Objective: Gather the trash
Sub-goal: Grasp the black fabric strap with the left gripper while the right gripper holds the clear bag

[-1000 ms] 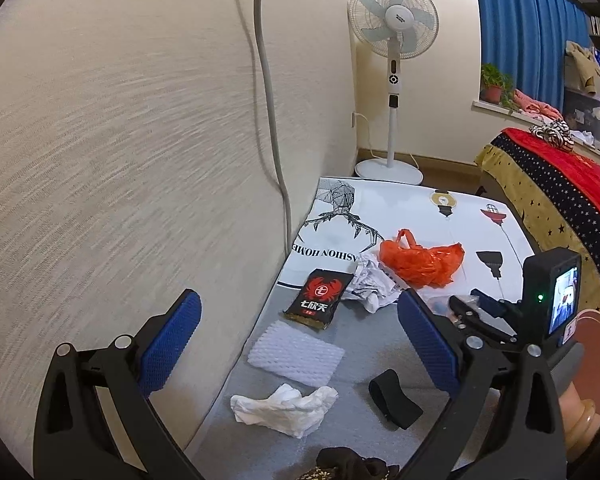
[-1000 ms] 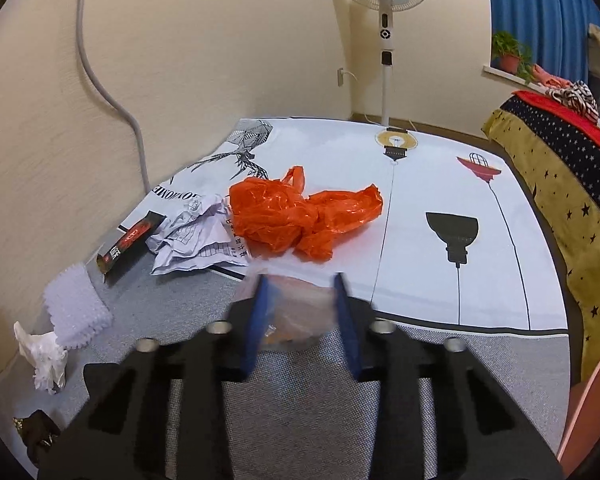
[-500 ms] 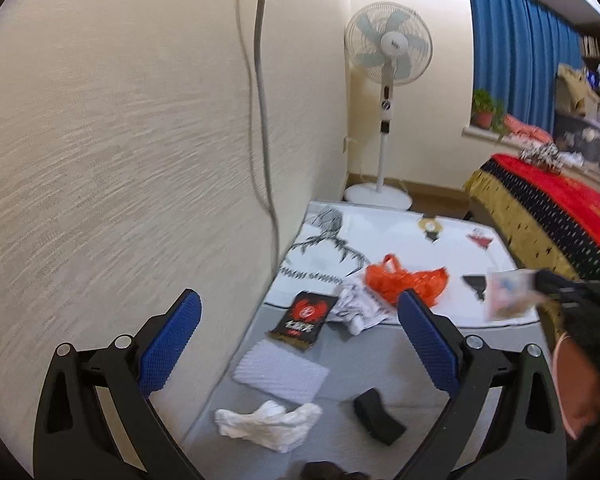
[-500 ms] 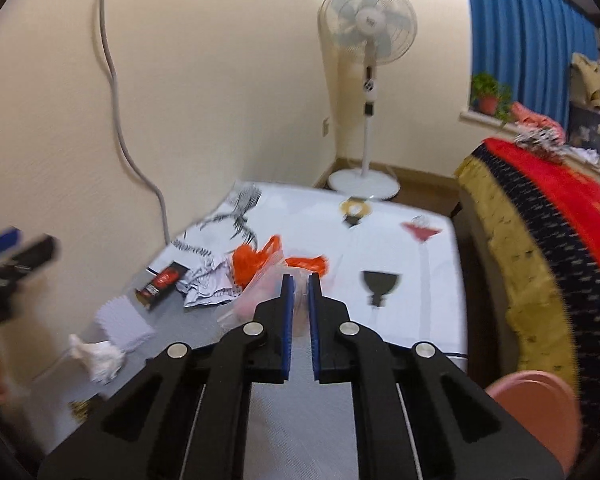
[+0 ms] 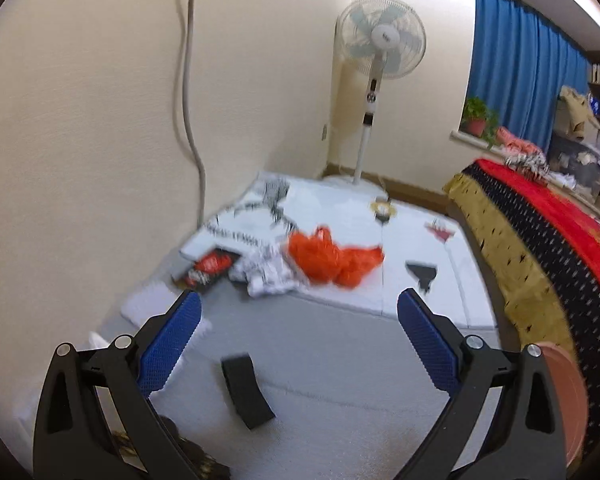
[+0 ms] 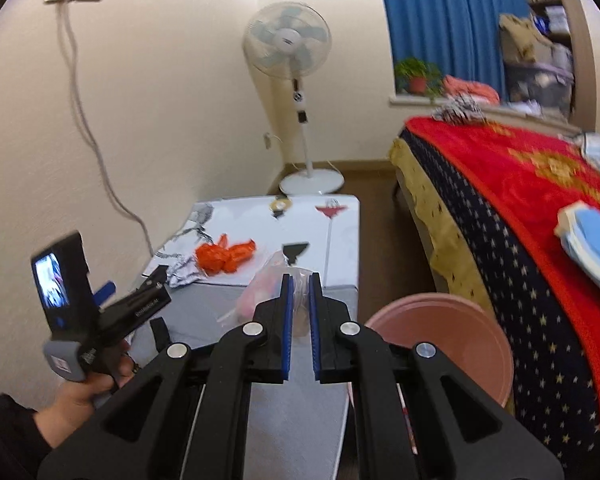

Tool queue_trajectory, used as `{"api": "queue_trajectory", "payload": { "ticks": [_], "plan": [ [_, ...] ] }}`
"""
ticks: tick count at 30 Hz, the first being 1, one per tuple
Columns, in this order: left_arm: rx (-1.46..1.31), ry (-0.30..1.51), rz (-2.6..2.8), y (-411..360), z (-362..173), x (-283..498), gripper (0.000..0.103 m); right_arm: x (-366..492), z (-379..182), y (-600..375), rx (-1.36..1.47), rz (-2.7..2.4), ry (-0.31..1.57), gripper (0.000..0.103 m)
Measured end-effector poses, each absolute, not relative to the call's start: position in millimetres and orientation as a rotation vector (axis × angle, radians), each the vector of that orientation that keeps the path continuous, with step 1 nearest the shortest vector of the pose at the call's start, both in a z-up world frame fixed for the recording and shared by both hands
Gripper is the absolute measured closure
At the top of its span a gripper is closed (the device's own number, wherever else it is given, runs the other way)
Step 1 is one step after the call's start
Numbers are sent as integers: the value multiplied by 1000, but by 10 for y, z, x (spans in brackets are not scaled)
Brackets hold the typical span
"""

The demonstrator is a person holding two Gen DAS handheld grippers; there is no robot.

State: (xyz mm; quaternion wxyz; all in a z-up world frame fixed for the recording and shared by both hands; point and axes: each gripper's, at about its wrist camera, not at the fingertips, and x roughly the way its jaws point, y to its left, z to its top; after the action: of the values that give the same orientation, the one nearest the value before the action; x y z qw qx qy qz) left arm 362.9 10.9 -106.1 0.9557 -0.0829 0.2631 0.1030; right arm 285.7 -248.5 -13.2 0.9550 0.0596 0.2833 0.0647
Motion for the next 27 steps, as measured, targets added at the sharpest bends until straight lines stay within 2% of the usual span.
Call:
{"api": "queue_trajectory", "payload": {
  "ticks": [5,14,17,23,24,25,27],
  "plan": [
    [-78,586,239,83,-1425,3779,8,2958,-232,-2700,139,109,608,95],
    [-51,674,273,298,-1693,3893,25,3005,-208,-2745,155,121,597,94],
    [-75,713,254,361,-1756,3924,35,2993,-194,-2706,151,136,592,94],
    [-118,764,258,432,-1837,3983,37,2968,-182,-2726,163,138,584,94],
    [-122,771,255,436,-1847,3991,44,2968,-182,-2728,167,136,586,94],
    [-130,787,247,447,-1871,4009,58,2974,-185,-2736,172,134,588,94],
    [-148,806,221,463,-1903,4033,79,2976,-183,-2740,178,132,589,94]
  ]
}}
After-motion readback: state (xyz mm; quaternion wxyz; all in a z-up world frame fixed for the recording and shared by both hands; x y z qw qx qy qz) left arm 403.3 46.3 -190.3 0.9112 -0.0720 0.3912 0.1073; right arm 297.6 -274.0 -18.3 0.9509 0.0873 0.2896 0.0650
